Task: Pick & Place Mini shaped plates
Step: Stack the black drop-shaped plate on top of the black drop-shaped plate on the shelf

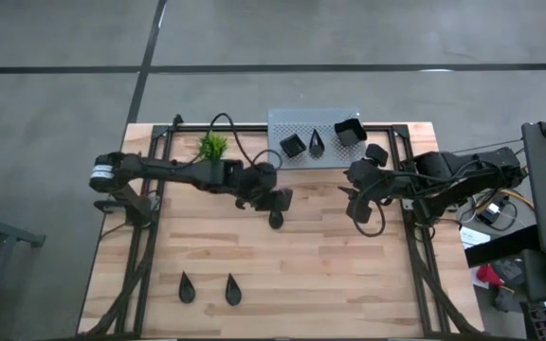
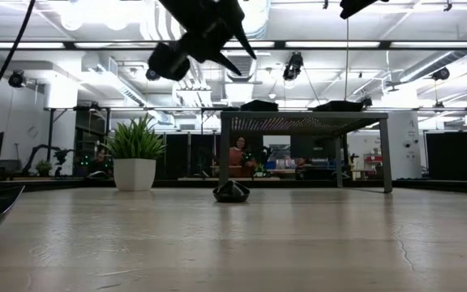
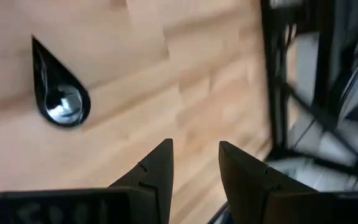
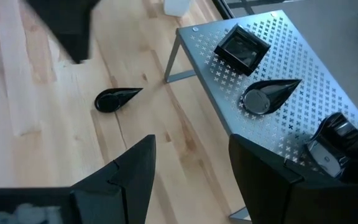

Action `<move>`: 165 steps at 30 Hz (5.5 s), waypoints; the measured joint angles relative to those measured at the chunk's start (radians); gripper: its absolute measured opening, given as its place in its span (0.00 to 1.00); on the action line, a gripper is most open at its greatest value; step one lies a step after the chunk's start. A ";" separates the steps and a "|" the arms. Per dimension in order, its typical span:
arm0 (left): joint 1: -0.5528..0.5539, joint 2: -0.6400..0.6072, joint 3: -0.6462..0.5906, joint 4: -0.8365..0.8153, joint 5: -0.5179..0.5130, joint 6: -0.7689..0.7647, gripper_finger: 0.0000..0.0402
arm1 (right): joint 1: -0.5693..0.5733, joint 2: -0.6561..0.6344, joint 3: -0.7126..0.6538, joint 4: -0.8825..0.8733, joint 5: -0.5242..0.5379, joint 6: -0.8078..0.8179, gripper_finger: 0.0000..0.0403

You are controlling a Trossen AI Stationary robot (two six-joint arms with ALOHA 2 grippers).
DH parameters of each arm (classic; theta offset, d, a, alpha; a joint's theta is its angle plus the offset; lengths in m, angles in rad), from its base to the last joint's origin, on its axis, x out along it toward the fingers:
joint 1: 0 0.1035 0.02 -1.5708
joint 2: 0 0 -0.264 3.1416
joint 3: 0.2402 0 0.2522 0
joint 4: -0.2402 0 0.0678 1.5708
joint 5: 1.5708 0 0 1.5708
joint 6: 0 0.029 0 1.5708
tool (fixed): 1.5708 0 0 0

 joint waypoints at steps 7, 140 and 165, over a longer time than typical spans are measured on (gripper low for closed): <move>-0.173 -0.008 0.000 -0.100 0.018 0.199 0.30 | 0.000 0.000 0.000 0.000 -0.005 0.168 0.50; -0.487 0.024 0.115 -0.346 -0.655 1.395 0.00 | 0.215 0.000 -0.095 0.063 -0.101 0.876 0.50; -0.181 0.028 0.223 -0.238 -0.587 1.604 0.00 | 0.171 0.115 -0.100 0.375 0.181 1.179 0.50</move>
